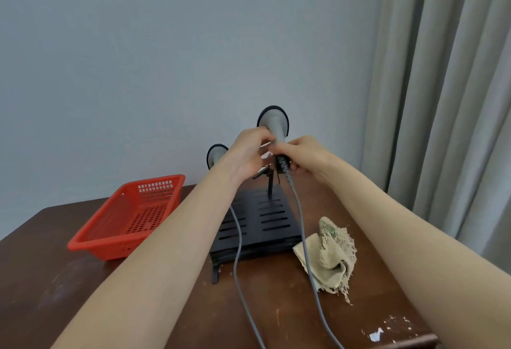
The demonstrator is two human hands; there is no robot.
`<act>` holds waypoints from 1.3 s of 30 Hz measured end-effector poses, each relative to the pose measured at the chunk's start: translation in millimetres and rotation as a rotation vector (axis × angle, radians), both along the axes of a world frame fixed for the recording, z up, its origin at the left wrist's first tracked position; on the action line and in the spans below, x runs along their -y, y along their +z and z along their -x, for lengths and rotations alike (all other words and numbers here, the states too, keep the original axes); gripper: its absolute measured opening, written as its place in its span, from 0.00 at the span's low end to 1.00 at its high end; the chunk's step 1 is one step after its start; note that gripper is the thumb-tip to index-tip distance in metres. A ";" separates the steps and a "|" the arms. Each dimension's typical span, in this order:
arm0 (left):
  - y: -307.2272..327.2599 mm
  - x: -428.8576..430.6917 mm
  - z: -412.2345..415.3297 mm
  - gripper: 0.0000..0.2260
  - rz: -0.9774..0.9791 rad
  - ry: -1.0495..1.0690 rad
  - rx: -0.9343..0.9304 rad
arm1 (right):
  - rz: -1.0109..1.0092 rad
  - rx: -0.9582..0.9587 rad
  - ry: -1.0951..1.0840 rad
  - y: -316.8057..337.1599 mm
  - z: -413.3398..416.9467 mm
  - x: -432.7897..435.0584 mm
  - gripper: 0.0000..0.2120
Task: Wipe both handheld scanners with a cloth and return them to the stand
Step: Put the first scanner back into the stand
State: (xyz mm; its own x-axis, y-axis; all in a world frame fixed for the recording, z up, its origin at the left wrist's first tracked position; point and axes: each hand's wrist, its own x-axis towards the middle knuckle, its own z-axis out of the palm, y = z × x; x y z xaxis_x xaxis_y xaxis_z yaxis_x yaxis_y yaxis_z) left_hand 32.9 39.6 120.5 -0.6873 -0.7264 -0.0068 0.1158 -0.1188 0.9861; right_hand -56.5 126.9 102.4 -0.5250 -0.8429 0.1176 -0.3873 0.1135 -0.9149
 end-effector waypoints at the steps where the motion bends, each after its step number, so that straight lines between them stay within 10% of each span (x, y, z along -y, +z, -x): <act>1: -7.4 6.0 0.4 0.08 0.052 0.015 0.002 | 0.013 0.053 -0.026 1.2 2.2 2.2 0.14; 6: -74.3 33.7 8.9 0.32 0.629 0.317 0.421 | 0.061 0.245 -0.039 -5.8 10.2 12.2 0.11; 11: -118.2 48.2 30.6 0.50 0.754 0.295 0.665 | 0.052 0.289 -0.022 -18.0 13.0 22.9 0.11; 23: -142.4 64.0 56.9 0.17 0.892 0.511 0.740 | 0.057 0.201 -0.019 -28.8 21.2 36.5 0.12; 39: -144.5 59.3 60.7 0.12 0.803 0.426 0.719 | 0.036 0.171 -0.026 -44.0 24.2 48.2 0.07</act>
